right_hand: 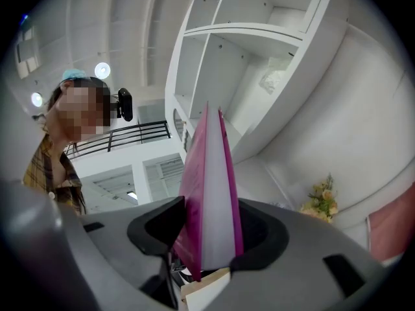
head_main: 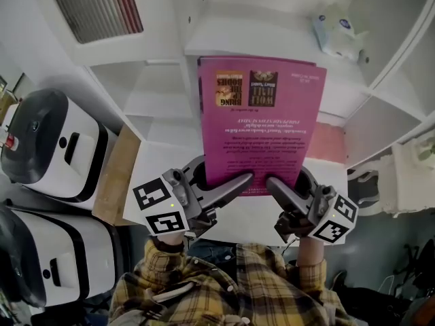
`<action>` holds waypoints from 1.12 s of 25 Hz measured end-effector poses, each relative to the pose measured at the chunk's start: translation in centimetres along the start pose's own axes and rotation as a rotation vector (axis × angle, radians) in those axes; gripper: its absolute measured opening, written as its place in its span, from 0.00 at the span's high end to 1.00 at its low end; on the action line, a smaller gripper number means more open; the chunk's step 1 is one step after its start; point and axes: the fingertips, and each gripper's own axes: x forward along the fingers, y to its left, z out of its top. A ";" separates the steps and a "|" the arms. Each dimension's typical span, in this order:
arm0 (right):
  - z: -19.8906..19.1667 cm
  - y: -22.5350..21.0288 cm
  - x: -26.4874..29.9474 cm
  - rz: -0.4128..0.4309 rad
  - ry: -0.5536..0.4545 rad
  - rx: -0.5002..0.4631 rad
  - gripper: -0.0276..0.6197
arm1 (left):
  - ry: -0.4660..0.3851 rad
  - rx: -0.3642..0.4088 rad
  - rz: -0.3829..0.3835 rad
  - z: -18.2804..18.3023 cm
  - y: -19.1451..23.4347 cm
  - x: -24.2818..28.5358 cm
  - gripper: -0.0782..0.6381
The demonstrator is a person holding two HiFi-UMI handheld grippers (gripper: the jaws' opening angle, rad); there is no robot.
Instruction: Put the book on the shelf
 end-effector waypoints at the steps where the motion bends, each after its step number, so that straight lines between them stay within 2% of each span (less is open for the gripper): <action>1: 0.7 -0.5 0.1 0.002 -0.001 0.003 0.63 | 0.001 0.003 0.002 0.5 0.3 0.6 0.64; 6: 3.9 -2.6 1.1 0.008 -0.019 -0.023 0.63 | -0.019 0.032 -0.009 2.9 1.8 3.3 0.64; 8: 4.3 -2.8 1.3 0.000 -0.024 -0.025 0.63 | -0.019 0.019 -0.015 3.2 2.1 3.5 0.64; 13: 0.5 -1.1 0.2 -0.041 -0.038 -0.061 0.63 | -0.021 -0.002 -0.067 0.2 1.2 0.8 0.64; 16: -1.7 0.2 -0.4 -0.067 -0.034 -0.028 0.62 | 0.002 -0.045 -0.059 -1.4 0.4 -1.0 0.64; 20: -1.6 0.6 -0.4 -0.069 -0.054 0.009 0.62 | 0.034 -0.089 -0.038 -1.2 0.1 -1.2 0.64; 28: -1.5 0.8 -0.7 -0.038 -0.119 -0.070 0.61 | 0.031 -0.110 -0.058 -1.3 0.1 -1.0 0.64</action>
